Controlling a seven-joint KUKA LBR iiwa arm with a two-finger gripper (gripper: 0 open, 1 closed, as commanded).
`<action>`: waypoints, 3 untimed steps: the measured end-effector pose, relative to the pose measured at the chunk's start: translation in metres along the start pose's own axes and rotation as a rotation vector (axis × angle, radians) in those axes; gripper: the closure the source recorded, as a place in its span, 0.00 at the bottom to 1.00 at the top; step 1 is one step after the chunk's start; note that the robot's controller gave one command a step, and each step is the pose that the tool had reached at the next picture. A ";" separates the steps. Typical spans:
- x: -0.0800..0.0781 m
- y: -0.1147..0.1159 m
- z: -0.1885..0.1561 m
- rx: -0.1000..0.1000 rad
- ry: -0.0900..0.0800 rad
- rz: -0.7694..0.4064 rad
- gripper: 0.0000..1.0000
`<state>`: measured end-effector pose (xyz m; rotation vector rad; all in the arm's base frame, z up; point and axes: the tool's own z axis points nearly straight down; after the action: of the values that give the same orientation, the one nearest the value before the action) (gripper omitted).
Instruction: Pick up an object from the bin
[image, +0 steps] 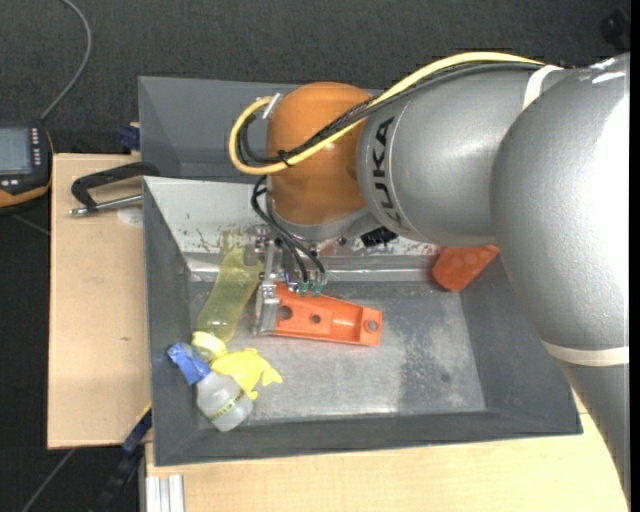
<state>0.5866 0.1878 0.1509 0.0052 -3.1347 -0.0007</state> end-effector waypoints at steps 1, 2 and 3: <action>-0.002 -0.001 -0.005 -0.001 -0.008 0.002 0.00; 0.018 -0.082 0.073 -0.002 -0.004 0.074 0.00; 0.005 -0.080 0.011 -0.002 -0.011 -0.083 0.00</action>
Offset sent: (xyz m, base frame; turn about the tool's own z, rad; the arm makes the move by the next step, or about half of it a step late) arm -0.0204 -0.0910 -0.0809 0.0833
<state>0.5815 0.1081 0.1402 0.1357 -3.1427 -0.0050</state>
